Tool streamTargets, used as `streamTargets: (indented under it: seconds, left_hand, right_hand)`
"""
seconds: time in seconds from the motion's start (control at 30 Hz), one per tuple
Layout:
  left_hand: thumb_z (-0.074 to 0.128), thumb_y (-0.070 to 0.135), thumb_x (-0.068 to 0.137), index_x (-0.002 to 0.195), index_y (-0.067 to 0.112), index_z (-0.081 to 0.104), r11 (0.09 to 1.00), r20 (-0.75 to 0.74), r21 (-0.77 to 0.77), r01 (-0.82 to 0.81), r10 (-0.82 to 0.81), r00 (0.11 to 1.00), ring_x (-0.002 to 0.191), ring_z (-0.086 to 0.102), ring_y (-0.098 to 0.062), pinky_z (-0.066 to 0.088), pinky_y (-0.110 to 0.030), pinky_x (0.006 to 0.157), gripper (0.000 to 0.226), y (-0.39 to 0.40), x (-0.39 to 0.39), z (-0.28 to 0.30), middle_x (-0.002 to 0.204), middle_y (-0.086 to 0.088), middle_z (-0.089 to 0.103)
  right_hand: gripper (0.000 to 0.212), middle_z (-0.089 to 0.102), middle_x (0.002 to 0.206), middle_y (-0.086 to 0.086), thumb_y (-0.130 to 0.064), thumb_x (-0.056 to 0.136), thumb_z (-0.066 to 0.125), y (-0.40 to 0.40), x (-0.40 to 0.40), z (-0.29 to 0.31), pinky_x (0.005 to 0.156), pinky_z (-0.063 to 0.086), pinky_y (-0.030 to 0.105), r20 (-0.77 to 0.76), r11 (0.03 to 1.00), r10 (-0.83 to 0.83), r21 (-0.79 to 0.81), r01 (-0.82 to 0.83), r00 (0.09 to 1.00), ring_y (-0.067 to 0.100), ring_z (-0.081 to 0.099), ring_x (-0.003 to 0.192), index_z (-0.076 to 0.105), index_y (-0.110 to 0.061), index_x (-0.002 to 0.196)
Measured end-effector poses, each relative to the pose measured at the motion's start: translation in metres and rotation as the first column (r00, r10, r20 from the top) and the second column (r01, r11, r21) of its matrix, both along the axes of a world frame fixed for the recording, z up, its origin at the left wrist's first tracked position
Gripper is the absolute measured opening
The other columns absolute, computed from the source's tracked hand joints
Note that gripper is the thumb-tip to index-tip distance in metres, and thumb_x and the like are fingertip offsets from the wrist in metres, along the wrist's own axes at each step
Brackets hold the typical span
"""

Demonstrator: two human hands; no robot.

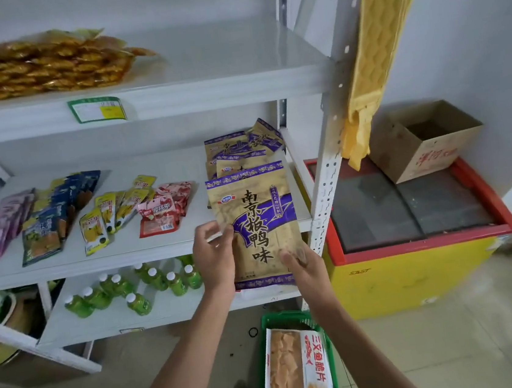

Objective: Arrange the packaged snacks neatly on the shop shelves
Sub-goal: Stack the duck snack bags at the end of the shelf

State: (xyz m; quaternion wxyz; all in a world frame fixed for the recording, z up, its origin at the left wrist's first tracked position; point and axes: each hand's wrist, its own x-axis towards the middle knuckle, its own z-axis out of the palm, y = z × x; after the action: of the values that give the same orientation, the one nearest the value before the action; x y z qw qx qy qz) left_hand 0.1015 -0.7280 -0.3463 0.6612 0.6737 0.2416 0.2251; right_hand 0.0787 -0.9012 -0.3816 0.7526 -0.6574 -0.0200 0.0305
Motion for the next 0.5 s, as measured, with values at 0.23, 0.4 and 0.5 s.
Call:
streamTargets:
  seconds: [0.23,0.4,0.5]
  left_hand:
    - [0.069,0.063,0.090,0.113,0.031,0.060,0.917,-0.057,-0.073,0.393,-0.397,0.916,0.099,0.070,-0.018,0.059,-0.040,0.091,0.041,-0.043,-0.008,0.027,0.110,0.001,0.071]
    - [0.062,0.054,0.098,0.114,0.015,0.068,0.881,-0.044,-0.286,0.377,-0.405,0.913,0.092,0.078,-0.032,0.062,-0.051,0.088,0.042,-0.023,0.001,0.020,0.102,-0.009,0.080]
    - [0.063,0.057,0.094,0.123,0.011,0.065,0.868,-0.039,-0.324,0.377,-0.410,0.911,0.098,0.076,-0.040,0.058,-0.058,0.095,0.054,-0.016,0.001,0.024,0.109,-0.015,0.079]
  right_hand:
    - [0.047,0.054,0.141,-0.012,-0.058,0.108,0.029,0.006,-0.022,-0.014,0.088,0.055,0.027,0.304,0.791,0.089,-0.600,0.118,0.949,0.000,0.055,0.124,0.061,-0.042,0.139]
    - [0.042,0.041,0.138,-0.007,-0.046,0.104,0.055,0.003,-0.021,-0.025,0.102,0.053,0.041,0.380,0.792,-0.038,-0.553,0.260,0.924,0.010,0.042,0.133,0.050,-0.037,0.145]
    - [0.069,0.038,0.146,-0.006,-0.053,0.094,0.068,-0.006,-0.009,-0.018,0.105,0.048,0.039,0.204,0.861,-0.201,-0.431,0.272,0.958,0.007,0.036,0.136,0.037,-0.028,0.151]
